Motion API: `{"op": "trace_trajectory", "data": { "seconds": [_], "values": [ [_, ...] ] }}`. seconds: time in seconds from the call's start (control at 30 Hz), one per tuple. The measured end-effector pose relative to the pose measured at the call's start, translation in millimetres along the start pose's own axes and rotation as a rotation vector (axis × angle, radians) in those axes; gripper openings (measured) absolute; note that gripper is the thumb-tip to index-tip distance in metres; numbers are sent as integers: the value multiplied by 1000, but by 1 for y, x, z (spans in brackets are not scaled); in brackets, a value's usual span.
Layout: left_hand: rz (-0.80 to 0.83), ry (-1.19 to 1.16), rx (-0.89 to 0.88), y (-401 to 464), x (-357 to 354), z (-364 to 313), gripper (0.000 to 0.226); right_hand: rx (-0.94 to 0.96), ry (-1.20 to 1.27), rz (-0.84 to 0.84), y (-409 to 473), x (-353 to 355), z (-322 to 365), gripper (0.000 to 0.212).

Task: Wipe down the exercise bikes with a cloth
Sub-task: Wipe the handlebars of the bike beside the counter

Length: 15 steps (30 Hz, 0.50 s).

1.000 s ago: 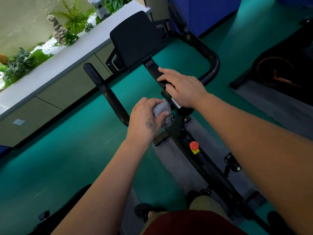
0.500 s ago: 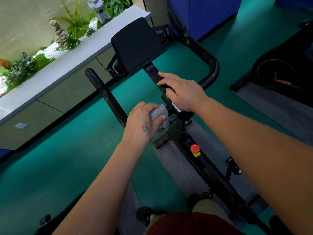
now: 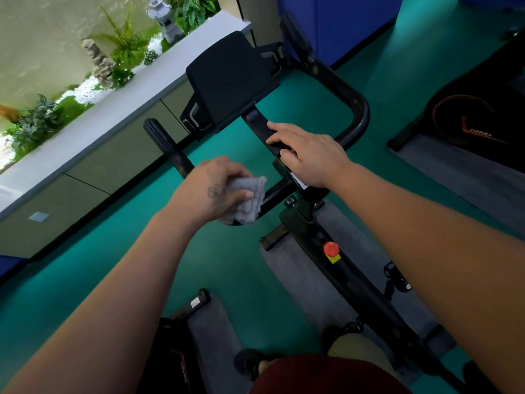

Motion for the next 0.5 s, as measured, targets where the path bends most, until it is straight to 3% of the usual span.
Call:
{"op": "trace_trajectory", "data": {
  "seconds": [0.1, 0.3, 0.5],
  "values": [
    [-163, -86, 36, 11, 9, 7, 28, -3, -5, -4, 0, 1, -2, 41],
    [-101, -65, -21, 27, -23, -8, 25, 4, -4, -4, 1, 0, -4, 41],
    [-158, 9, 92, 39, -8, 12, 24, 8, -8, -4, 3, 0, -4, 42]
  ]
}}
Point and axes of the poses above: each hand's wrist, its own y-axis towards the middle knuckle, its own x-axis out of the back of the hand, z = x × y, the point moved 7 cm from there along y, towards the middle knuckle, and after that the axes turned 15 degrees about y, right-handed, at the moved point
